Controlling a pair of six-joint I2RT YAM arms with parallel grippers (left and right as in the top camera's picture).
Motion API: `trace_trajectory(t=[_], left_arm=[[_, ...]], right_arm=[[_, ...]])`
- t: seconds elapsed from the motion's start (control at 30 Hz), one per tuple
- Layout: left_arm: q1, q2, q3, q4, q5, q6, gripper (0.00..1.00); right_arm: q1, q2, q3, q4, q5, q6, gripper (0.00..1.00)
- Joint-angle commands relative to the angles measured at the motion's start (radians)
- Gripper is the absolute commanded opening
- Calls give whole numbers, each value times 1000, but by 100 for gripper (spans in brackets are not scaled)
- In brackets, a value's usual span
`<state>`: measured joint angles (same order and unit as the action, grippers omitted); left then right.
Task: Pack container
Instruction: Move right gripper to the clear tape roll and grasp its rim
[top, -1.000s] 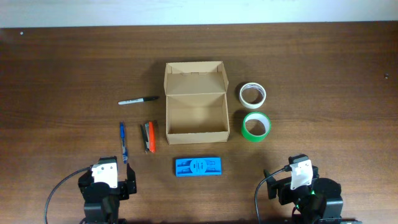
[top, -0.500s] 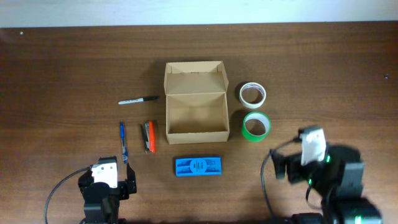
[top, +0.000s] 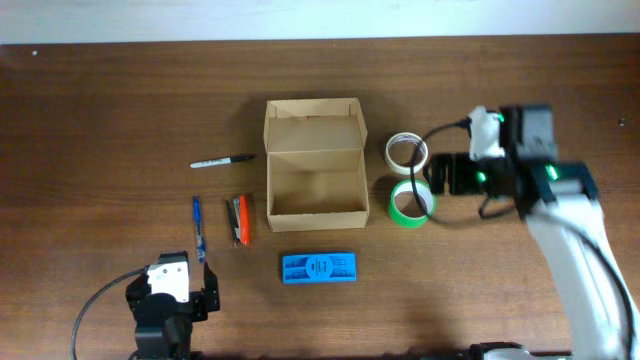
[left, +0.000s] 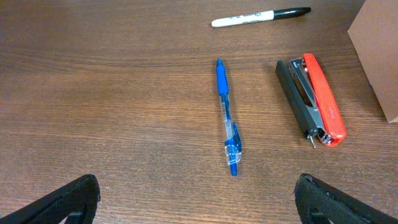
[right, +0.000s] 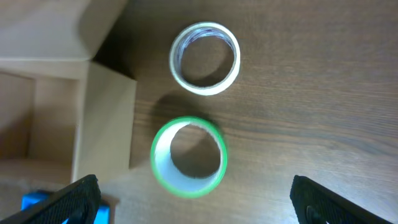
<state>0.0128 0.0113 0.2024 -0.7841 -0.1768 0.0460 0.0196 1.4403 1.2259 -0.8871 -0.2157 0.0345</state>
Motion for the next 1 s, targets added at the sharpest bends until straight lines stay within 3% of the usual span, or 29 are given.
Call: trace_trajectory(t=[0.0,0.23,0.83,0.97], left_arm=[[2,-6,-9,-1,-11,19,99],[2,-6,-9,-1,-11,19,100],[2,-6,-9,-1,-11,19,100],[2,-6,-9,-1,-11,19,100]], right_arm=[[-6,140,96,-3,-11,35,99],[-6,356,201,6,73,121,99],[-4,492,198,166,149,211,100],[-4,550,198,171,149,261,89]])
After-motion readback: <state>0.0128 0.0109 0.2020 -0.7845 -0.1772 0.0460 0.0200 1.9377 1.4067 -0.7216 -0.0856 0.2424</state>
